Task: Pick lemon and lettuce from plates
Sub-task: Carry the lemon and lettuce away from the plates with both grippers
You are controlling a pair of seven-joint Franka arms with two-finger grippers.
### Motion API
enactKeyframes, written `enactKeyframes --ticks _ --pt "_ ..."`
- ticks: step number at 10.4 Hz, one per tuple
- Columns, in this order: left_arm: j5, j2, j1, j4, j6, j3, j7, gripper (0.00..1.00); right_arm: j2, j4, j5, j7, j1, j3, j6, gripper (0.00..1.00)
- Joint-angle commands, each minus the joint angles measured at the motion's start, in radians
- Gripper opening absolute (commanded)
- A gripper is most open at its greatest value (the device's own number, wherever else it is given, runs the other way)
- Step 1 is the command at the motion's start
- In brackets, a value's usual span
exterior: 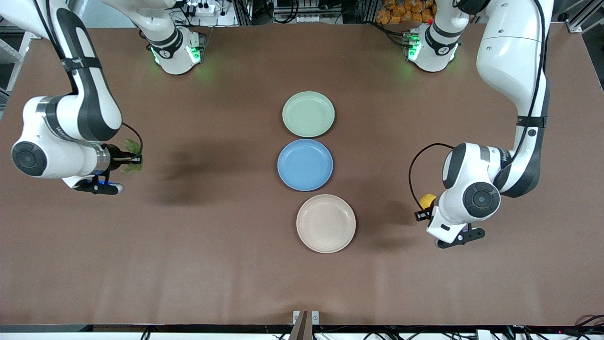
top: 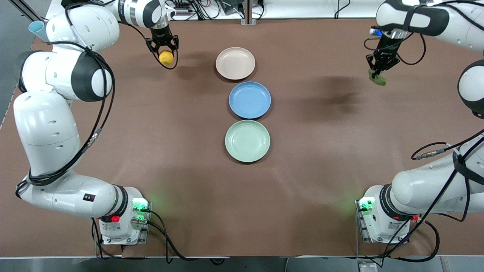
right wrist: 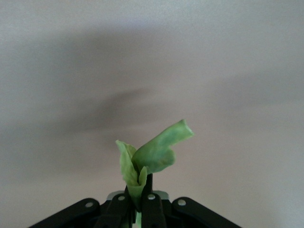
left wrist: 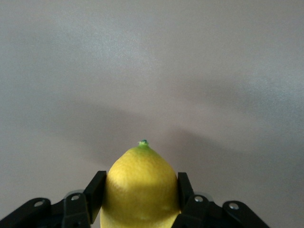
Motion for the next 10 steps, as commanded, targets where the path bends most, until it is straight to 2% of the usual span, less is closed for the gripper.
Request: enactKeyframes --ticks 1,6,10 --pt "-0.019 0.014 0.006 0.007 -0.009 -0.005 0.032 0.0 -0.029 -0.118 -0.014 -0.01 -0.009 0.01 0.128 0.04" --pt "-0.022 0.005 0.053 0.008 -0.011 -0.005 0.136 0.0 -0.032 -0.293 -0.014 -0.008 -0.009 0.01 0.392 0.04" --pt "-0.05 -0.003 0.074 0.013 -0.011 -0.001 0.158 0.0 -0.024 -0.338 -0.014 0.004 0.0 0.012 0.469 0.04"
